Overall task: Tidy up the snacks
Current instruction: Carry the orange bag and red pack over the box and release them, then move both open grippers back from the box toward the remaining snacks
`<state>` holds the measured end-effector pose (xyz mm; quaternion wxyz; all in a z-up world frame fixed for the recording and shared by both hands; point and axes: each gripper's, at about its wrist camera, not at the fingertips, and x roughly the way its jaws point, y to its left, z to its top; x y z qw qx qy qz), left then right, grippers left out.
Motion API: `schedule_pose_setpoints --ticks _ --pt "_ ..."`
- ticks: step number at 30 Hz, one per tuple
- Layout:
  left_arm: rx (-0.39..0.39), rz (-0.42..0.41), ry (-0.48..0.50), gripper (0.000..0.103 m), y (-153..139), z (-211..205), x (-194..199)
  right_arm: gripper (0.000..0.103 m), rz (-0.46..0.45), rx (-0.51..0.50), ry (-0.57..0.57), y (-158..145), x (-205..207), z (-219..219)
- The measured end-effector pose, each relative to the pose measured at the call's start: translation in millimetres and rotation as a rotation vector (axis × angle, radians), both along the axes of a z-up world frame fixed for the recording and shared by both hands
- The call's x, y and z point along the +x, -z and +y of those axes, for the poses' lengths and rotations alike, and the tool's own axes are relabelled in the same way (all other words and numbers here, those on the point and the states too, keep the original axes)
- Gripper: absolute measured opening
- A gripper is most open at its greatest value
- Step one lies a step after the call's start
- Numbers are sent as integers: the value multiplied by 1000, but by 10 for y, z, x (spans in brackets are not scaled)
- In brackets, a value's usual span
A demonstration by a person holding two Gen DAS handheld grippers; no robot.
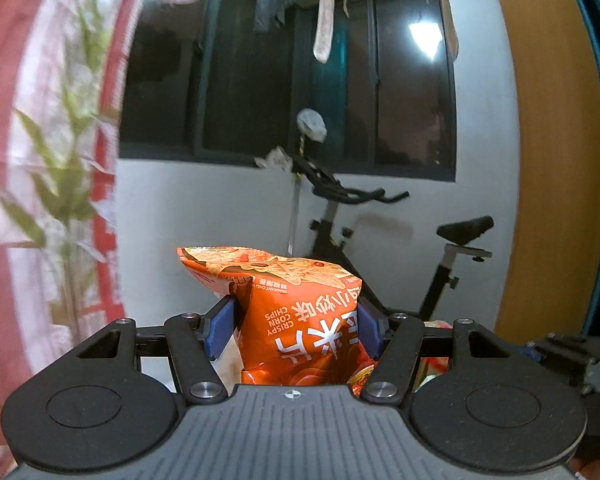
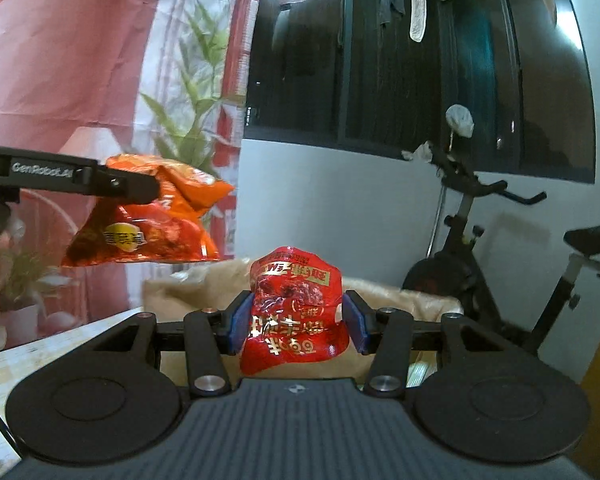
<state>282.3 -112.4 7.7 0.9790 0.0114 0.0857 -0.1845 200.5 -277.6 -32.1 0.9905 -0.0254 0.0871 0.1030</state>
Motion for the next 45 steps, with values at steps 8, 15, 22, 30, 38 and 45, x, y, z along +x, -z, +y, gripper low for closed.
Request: schedule_pose_setpoints --ticks 8,15,22,30,38,45 --pt "89 157 29 66 292 -473 770 51 160 59 105 194 603 -212" --pt "133 245 40 85 559 -613 1016 59 246 137 137 341 662 -345" --pt "117 229 39 86 491 -421 882 67 227 130 141 248 593 -298" --pt "90 231 5 86 271 -12 553 68 197 174 128 123 428 -228" --pt "66 244 -1 86 204 589 -50 68 128 185 71 30 8 12" --pt "14 299 -80 86 507 1067 -562 68 138 142 -7 226 -372 328"
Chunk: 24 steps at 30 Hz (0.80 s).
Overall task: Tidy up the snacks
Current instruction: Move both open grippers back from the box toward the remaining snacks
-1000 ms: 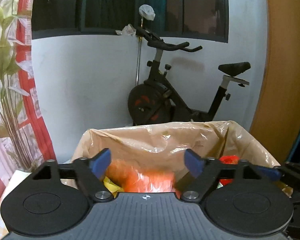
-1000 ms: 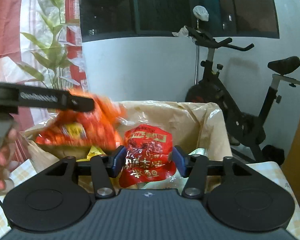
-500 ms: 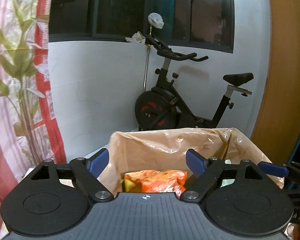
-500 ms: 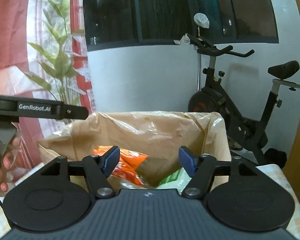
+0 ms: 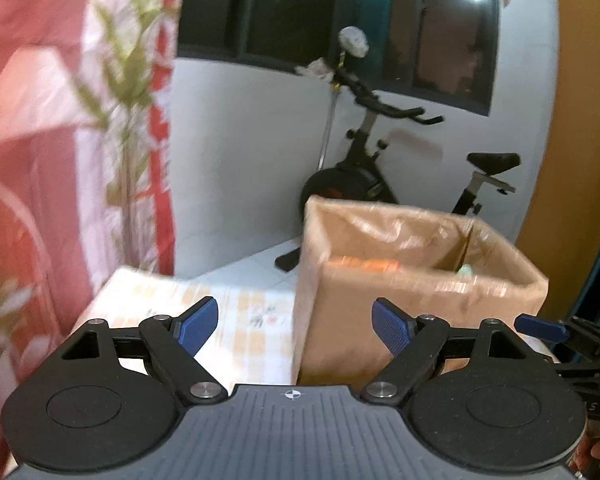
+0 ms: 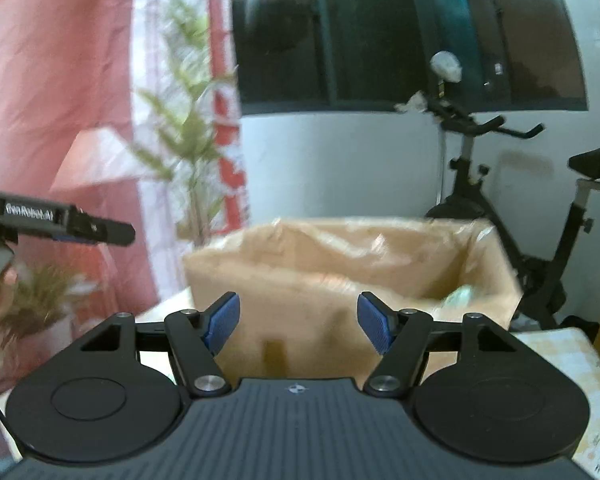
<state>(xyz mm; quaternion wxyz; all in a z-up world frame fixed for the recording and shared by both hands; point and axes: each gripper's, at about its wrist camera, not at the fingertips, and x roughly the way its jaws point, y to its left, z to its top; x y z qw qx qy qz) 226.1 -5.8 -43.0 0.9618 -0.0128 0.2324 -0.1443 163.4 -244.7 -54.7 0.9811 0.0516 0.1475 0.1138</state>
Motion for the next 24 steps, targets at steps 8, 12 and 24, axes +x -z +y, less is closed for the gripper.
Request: schedule_pose_setpoints --ticks 8,12,24 --pt "0 130 -66 84 654 122 -303 68 156 -32 -56 507 -117 196" --pt "16 193 -71 84 929 82 -394 68 249 -44 -81 760 -139 253" --pt "27 319 -55 79 1323 -22 -418 66 532 -136 -220 1417 -262 509"
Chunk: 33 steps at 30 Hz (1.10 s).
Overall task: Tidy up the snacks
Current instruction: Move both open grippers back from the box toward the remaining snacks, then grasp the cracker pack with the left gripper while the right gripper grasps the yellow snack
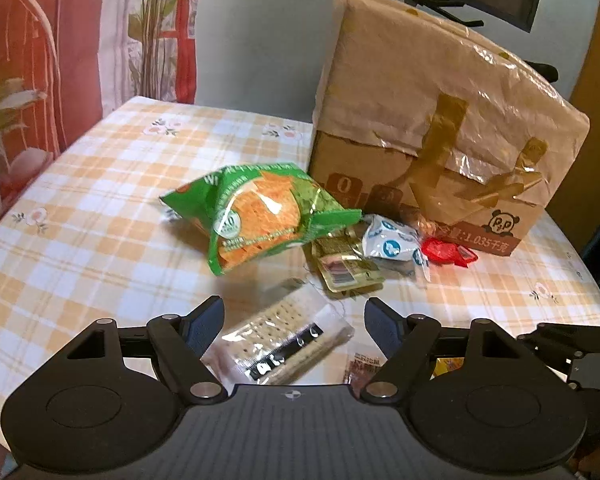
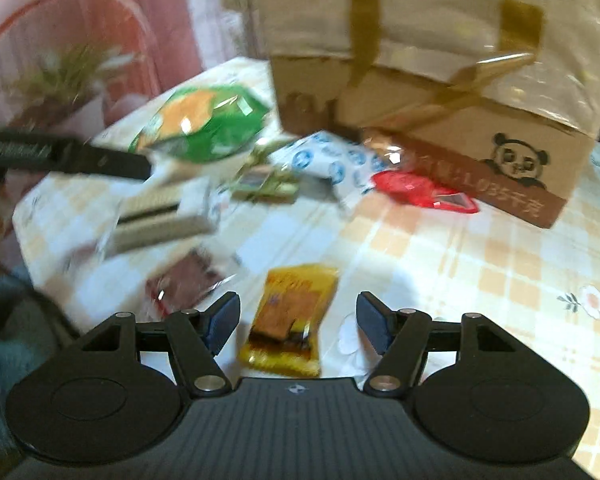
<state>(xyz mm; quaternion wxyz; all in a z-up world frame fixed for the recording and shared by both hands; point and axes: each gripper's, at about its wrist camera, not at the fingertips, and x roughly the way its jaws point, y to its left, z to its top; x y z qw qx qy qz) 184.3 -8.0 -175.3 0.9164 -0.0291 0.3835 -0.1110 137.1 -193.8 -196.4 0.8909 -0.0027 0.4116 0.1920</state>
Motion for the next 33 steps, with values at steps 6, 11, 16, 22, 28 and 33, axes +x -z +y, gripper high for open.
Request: schedule_pose_setpoints --ticks 6,11,16,22,28,33 --pt "-7 21 -11 78 67 -2 17 46 -24 -47 -35 37 -17 60" --pt "-8 28 -14 75 94 -4 35 37 -48 -45 -30 69 76 -30" --pt "-1 24 -21 74 122 -11 43 37 -117 -100 -35 106 191 -99" --pt "23 24 -9 74 141 -7 109 37 -188 -66 -22 195 185 -189" --pt "24 54 51 74 223 -62 263 37 -202 -65 -22 193 165 -200" --pt "36 86 84 74 320 -100 346 37 -208 -62 -24 196 159 -203"
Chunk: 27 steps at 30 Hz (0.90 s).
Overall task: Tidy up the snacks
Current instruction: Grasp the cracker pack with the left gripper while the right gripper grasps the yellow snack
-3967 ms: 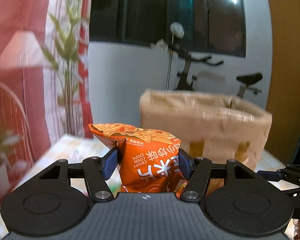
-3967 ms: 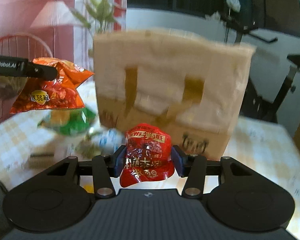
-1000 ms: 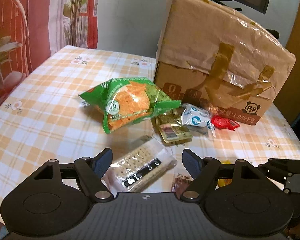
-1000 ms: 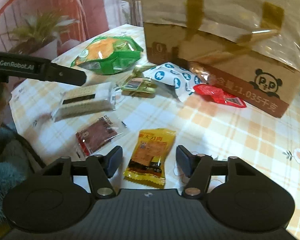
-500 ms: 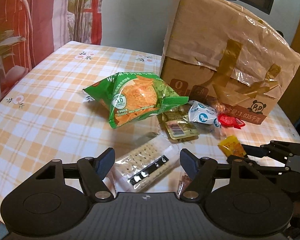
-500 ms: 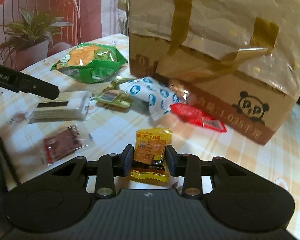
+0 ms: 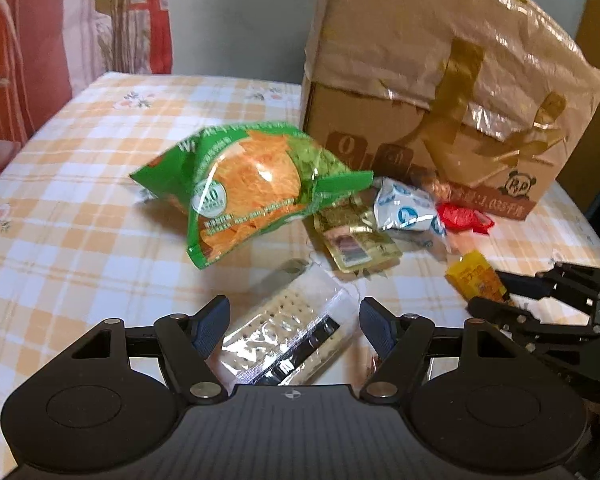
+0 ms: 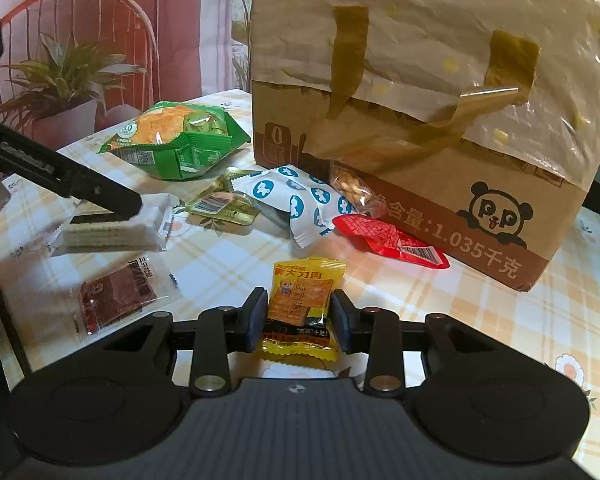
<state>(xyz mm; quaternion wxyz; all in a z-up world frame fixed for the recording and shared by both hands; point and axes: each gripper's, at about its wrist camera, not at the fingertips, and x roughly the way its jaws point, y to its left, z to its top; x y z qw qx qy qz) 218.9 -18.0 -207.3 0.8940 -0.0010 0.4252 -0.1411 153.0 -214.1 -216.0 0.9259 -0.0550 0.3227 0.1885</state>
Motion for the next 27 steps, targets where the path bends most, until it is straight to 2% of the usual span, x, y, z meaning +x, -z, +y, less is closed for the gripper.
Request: schedule_pose_setpoints --ticks 5,10,15,21,23,27 --pt "-40 16 -7 74 -1 78 24 37 2 9 6 0 -9 -12" --pt "-47 37 0 74 11 78 -31 37 7 18 5 -2 0 -22" --pt "-72 74 55 74 1 14 -109 37 8 20 6 1 3 -21" --pt "24 47 91 74 26 -91 -86 37 9 21 5 4 2 -25" --pt "103 46 103 66 81 -147 -63 37 9 21 5 4 1 -26" --pt "123 14 107 65 112 -150 -91 37 9 22 5 5 0 -27"
